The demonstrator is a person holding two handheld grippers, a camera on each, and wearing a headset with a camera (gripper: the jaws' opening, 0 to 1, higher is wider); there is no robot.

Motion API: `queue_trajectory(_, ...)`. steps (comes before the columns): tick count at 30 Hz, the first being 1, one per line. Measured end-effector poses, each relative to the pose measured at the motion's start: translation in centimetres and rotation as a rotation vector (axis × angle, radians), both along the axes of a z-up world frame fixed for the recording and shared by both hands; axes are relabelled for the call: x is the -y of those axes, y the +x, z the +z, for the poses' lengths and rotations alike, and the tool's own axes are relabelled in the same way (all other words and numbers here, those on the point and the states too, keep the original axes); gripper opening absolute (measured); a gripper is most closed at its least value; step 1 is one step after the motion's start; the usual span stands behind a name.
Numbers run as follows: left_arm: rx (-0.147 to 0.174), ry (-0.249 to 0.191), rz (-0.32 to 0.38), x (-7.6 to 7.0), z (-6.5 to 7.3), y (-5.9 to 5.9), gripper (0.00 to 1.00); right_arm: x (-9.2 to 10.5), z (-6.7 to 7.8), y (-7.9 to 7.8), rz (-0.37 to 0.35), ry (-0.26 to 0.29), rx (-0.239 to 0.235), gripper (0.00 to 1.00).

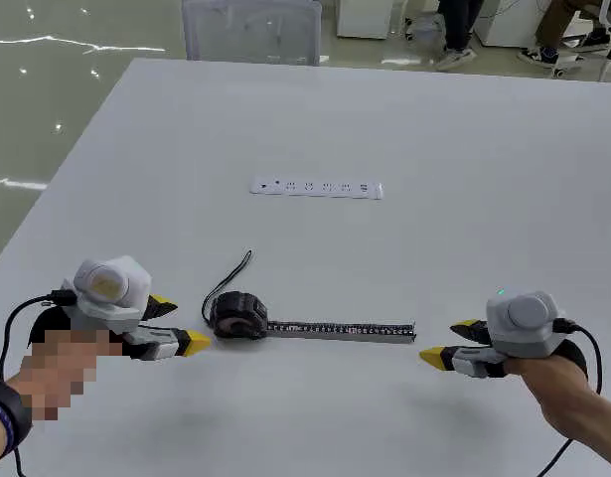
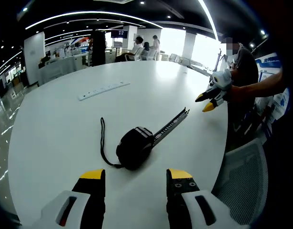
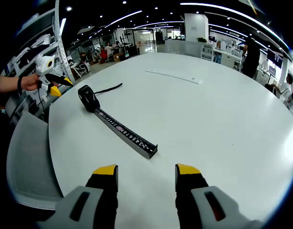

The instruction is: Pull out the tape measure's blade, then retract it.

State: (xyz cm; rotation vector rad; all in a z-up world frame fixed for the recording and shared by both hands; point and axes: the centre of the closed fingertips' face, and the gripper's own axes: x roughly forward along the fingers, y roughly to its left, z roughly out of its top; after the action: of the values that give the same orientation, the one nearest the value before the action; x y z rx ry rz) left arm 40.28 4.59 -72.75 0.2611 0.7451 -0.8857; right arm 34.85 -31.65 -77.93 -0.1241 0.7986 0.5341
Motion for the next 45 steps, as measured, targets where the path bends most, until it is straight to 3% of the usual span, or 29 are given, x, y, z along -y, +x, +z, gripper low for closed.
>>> queue_trajectory(6,0.022,-0.037,0.042,-0.5,1.3,-0.6,0.49,-0.2,1.3,-0.5,-0.037,0.036,0.048,0.53)
queue_trajectory(16,0.034,-0.061,0.078,-0.8,1.8,-2.5,0.54,-0.7,2.6,-2.3,-0.067,0.072,0.086,0.59)
queue_trajectory(23,0.046,-0.07,0.114,-1.0,2.2,-3.2,0.57,-1.0,3.4,-3.2,-0.089,0.103,0.109,0.61)
queue_trajectory(37,0.051,-0.093,0.191,-0.9,2.4,-3.3,0.58,-2.0,2.8,-5.7,-0.112,0.142,0.111,0.65)
queue_trajectory(45,0.031,-0.093,0.2,-0.1,1.4,-3.8,0.59,-1.9,2.5,-6.1,-0.124,0.148,0.101,0.65)
